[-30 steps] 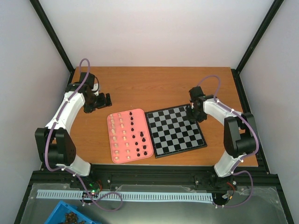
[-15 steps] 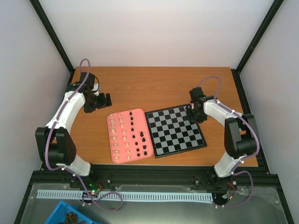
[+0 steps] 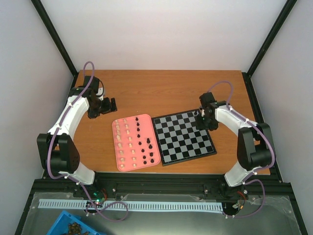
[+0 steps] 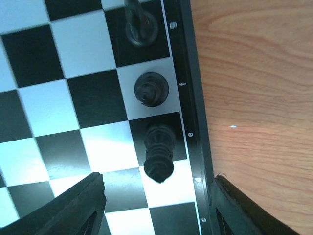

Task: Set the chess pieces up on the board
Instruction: Place the chess piece on the chessboard, then pick up the chess piece from the storage box.

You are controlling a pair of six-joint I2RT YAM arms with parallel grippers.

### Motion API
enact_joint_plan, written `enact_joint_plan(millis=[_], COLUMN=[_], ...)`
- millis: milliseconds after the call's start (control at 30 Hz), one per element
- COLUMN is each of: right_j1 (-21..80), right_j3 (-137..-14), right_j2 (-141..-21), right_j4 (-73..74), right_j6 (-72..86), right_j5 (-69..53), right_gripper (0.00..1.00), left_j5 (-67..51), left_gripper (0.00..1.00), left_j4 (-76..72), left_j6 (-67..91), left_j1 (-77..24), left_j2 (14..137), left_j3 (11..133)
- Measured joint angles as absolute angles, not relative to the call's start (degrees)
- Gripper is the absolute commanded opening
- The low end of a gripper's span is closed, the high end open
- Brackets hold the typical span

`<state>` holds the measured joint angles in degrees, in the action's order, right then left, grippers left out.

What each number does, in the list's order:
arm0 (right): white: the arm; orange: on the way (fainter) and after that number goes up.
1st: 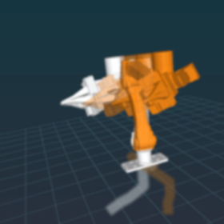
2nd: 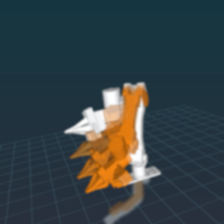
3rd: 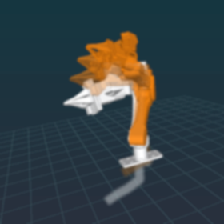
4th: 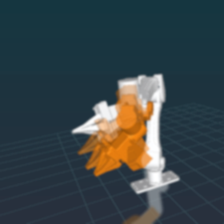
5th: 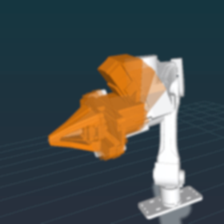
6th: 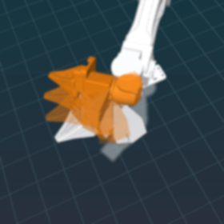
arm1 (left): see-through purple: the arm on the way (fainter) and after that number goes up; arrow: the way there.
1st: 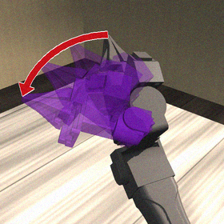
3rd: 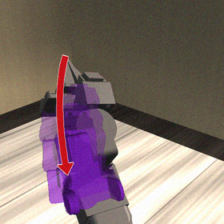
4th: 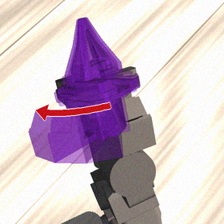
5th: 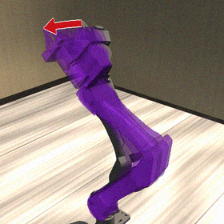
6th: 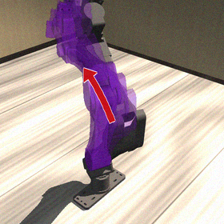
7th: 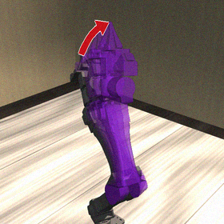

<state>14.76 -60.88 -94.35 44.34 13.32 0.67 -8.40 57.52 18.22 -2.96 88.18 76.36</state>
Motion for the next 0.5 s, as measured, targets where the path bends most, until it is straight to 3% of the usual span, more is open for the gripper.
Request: enact_joint_plan(millis=[300,500], right_j1=[22.4,35.0], right_j3=[-73.0,-85.1], right_j2=[-90.8,-100.1], right_j4=[49.8,50.3], right_j6=[13.3,13.3], right_j5=[3.4,1.9], right_gripper=[0.6,0.62], left_j5=[-8.4,-8.4], left_gripper=[1.0,1.0], left_j4=[57.5,57.5], left_j6=[18.2,18.2], left_j1=[-3.0,-3.0], left_j2=[88.2,88.2], left_j3=[76.4,76.4])
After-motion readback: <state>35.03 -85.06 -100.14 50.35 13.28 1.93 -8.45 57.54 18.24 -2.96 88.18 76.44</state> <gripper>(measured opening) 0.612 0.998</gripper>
